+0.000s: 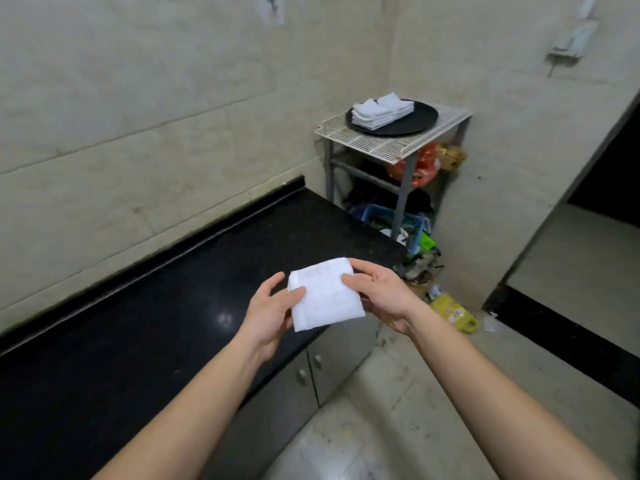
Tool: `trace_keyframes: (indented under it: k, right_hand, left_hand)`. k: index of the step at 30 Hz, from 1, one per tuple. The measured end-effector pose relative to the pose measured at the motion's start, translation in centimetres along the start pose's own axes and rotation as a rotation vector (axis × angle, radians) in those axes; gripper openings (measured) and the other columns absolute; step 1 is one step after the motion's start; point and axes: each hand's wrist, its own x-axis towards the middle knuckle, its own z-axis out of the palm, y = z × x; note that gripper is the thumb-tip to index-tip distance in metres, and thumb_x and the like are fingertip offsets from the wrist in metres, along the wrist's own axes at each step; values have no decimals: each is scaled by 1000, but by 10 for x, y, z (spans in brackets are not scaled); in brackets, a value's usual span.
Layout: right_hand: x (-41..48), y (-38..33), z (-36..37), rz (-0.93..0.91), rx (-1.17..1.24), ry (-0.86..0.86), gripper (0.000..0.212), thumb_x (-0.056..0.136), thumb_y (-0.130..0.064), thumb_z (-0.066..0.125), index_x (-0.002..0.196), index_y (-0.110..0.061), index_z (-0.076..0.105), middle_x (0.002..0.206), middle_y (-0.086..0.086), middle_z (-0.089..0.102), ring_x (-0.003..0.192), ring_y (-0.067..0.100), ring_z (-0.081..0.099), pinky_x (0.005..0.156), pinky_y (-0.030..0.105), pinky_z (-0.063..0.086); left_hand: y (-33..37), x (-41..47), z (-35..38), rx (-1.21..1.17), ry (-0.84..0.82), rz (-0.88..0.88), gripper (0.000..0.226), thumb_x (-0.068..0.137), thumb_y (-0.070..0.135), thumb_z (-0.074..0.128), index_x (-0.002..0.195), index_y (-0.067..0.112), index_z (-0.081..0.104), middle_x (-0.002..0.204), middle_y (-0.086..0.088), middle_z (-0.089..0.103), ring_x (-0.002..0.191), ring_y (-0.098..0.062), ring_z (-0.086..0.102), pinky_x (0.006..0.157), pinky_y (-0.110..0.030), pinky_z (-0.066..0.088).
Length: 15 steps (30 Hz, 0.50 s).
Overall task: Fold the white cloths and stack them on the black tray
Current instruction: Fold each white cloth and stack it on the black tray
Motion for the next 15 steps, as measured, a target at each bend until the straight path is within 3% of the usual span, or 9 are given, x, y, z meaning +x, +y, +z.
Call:
trace_keyframes:
  k: [3, 6, 11, 15]
  right_hand:
    - [-15, -17, -79, -4, 46, 131, 40, 95, -14, 66, 135, -18, 60, 116, 5, 74, 108, 29, 70, 98, 53, 53]
    - [-17, -33, -140, -30, 79, 210, 39, 97, -12, 62, 135, -16, 59, 115, 2, 73, 88, 16, 70, 72, 31, 56]
    - [2, -57, -209, -86, 128, 304, 51, 95, -11, 63, 145, -14, 50, 126, 8, 68, 98, 24, 66, 85, 40, 51]
    - [31, -78, -253, -100, 136, 344, 49, 96, -10, 62, 144, -11, 51, 128, 10, 67, 88, 16, 70, 64, 27, 55]
  left_hand:
    - [3, 6, 84, 12, -71, 26, 67, 89, 5, 69, 147, 17, 39, 118, -3, 70, 98, -24, 72, 63, -32, 56]
    - [10, 19, 150, 25, -102, 64, 67, 90, 6, 68, 149, 16, 37, 120, -3, 70, 91, -21, 73, 61, -34, 57]
    - [17, 48, 226, 53, -115, 110, 64, 92, 5, 64, 149, 16, 36, 117, -4, 69, 81, -18, 70, 51, -29, 54]
    - [27, 92, 273, 54, -122, 146, 62, 93, 6, 64, 148, 16, 37, 119, -8, 68, 88, -21, 69, 53, -30, 56]
